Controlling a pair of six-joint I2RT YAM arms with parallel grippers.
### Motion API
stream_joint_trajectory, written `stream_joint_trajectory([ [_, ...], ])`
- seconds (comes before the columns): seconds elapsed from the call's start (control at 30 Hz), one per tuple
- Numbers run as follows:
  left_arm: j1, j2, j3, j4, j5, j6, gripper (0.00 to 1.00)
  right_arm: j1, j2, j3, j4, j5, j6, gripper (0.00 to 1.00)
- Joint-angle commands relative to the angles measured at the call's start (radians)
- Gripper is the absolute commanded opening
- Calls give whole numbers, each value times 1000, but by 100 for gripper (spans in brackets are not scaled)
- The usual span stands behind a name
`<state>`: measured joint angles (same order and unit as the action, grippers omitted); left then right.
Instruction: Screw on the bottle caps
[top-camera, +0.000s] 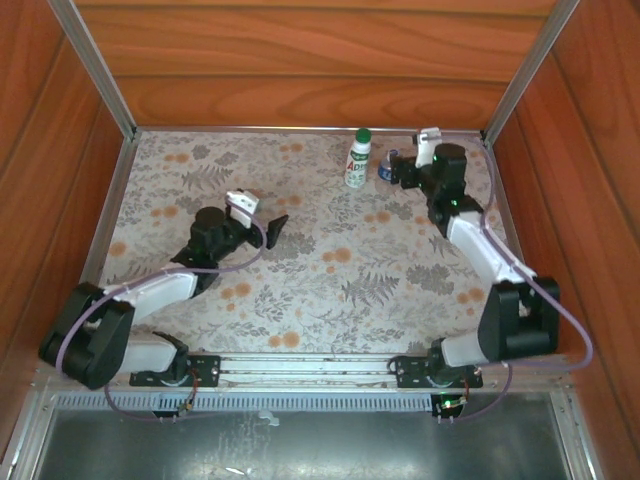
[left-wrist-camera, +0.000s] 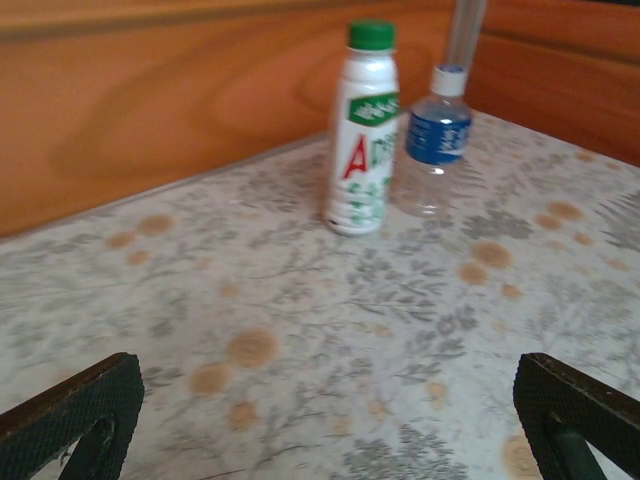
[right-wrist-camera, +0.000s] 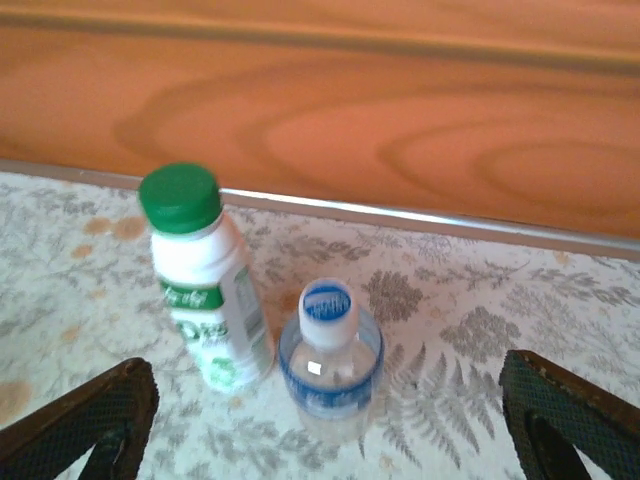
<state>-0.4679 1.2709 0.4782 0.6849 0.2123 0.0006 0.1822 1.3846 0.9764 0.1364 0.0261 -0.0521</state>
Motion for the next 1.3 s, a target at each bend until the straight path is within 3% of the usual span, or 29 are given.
stream_joint_trajectory([
  [0.0,62,-108,-27,-98,-91,27,100,-3,-111,-188,65,-19,29,99],
  [0.13,113,-197,-60,-171,-240,104,100,-4,-229,-404,178,28,43,100],
  [0.27,199,-202,-100,-178,-328,136,100,-5,-250,-542,296,107,32,100],
  [0.4,313,-126,-124,-152,-406,104,100,-7,-188,-623,485,147,-31,100],
  [0.6,433,76,-161,122,-376,15,100,-66,23,-658,758,113,-20,100],
  [0.8,453,319,-92,242,-385,-7,100,-92,138,-594,749,53,-22,100],
  [0.93,469,306,-90,222,-441,-50,100,-115,151,-515,602,92,33,100],
  [0.97,468,303,-91,220,-441,-50,100,-133,153,-503,589,50,43,100],
  [1.27,468,303,-90,221,-441,-45,100,-153,148,-501,575,18,50,100],
])
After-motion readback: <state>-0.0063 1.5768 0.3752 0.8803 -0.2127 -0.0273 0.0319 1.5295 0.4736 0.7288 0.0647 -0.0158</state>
